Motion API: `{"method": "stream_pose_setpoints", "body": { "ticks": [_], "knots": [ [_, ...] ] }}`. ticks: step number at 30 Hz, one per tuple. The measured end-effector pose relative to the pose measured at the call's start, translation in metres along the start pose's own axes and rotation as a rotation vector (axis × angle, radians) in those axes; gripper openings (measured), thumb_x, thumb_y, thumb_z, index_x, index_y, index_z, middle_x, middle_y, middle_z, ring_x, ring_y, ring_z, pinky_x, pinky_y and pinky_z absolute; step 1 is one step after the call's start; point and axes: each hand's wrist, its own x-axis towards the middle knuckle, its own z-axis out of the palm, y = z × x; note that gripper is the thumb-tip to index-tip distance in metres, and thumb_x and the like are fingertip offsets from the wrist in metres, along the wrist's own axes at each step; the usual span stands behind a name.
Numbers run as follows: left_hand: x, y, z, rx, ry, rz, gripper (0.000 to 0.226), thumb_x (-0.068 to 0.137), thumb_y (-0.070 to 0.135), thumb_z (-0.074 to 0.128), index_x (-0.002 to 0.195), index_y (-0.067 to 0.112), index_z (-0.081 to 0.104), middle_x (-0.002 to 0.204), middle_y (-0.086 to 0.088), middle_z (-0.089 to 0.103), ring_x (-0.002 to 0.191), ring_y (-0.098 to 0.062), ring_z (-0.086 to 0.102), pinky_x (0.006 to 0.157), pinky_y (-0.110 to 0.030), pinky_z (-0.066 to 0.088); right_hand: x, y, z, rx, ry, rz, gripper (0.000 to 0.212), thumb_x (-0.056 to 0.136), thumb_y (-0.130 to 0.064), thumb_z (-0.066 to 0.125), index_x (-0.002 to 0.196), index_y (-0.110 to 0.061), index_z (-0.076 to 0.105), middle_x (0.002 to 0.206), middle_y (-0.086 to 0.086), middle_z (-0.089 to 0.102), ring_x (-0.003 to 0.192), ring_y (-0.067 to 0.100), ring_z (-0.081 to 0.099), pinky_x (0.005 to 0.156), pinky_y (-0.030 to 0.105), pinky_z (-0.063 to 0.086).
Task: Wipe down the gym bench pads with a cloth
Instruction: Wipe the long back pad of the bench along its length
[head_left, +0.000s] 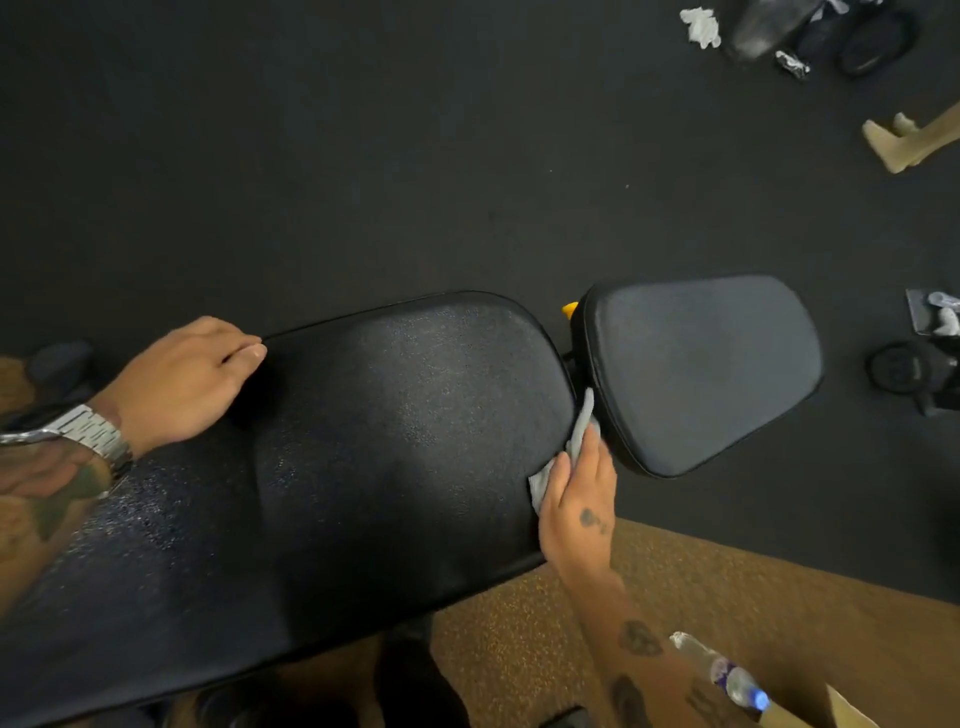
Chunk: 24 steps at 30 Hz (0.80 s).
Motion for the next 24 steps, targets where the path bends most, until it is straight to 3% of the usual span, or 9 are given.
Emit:
{"method": "stream_pose_setpoints", "body": {
  "ticks": [3,6,11,15,18,21,24],
  "knots": [
    [-0.008,-0.016,-0.007,-0.001,-0.007,-0.037,0.044,0.098,0.043,0.037,0.127,0.018,0.060,0.130,-0.002,0.053,0.124,-0.025,0.047,0.102,-0.035,0.032,0.041,-0.014,0.010,-0.227,0.037,-0.207,0.056,0.104,-0.030,0.033,0.148,0.005,0.035,0.146,0.024,0.046,0.132,0.039,0.045,0.114,0.044,0.032],
    [-0.022,-0.040,-0.015,0.002,-0.018,-0.093,0.048,0.097,0.047,0.038,0.128,0.016,0.059,0.129,-0.004,0.053,0.124,-0.025,0.047,0.099,-0.031,0.030,0.075,-0.050,0.023,-0.324,0.035,-0.303,0.056,0.103,-0.029,0.032,0.146,0.007,0.038,0.143,0.029,0.048,0.133,0.043,0.044,0.113,0.048,0.033],
    [-0.062,-0.085,-0.028,-0.028,0.025,-0.202,0.051,0.096,0.048,0.039,0.128,0.014,0.059,0.130,-0.006,0.053,0.123,-0.025,0.048,0.100,-0.033,0.033,0.073,-0.158,0.085,-0.399,-0.171,-0.529,0.067,0.101,-0.041,0.011,0.154,-0.006,0.028,0.162,0.020,0.022,0.151,0.040,0.014,0.124,0.048,0.005],
    [-0.101,-0.127,-0.034,-0.037,0.061,-0.276,0.051,0.096,0.048,0.039,0.130,0.013,0.056,0.135,-0.006,0.051,0.126,-0.027,0.046,0.107,-0.044,0.035,0.014,-0.234,0.134,-0.351,-0.303,-0.793,0.064,0.102,-0.041,0.011,0.154,-0.012,0.032,0.163,0.014,0.021,0.152,0.037,0.012,0.124,0.048,0.007],
    [-0.130,-0.152,-0.035,-0.056,0.095,-0.350,0.053,0.096,0.049,0.039,0.134,0.015,0.053,0.139,-0.006,0.048,0.128,-0.027,0.043,0.107,-0.049,0.035,-0.062,-0.271,0.165,-0.337,-0.384,-0.967,0.059,0.104,-0.037,0.017,0.157,-0.014,0.022,0.166,0.010,0.014,0.153,0.033,0.005,0.124,0.048,0.008],
    [-0.160,-0.172,-0.030,-0.068,0.162,-0.379,0.053,0.094,0.046,0.046,0.135,0.013,0.052,0.139,-0.008,0.048,0.126,-0.029,0.045,0.105,-0.047,0.038,-0.135,-0.276,0.177,-0.315,-0.523,-1.137,0.056,0.104,-0.034,0.023,0.158,-0.018,0.019,0.167,0.007,0.010,0.154,0.029,0.001,0.124,0.047,0.009],
    [-0.195,-0.188,-0.021,-0.085,0.219,-0.388,0.052,0.092,0.042,0.052,0.133,0.011,0.054,0.135,-0.009,0.051,0.124,-0.030,0.046,0.104,-0.044,0.038,-0.174,-0.247,0.160,-0.357,-0.652,-1.433,0.055,0.104,-0.032,0.026,0.158,-0.022,0.020,0.167,0.002,0.009,0.154,0.025,0.000,0.125,0.043,0.005]
  ]
}}
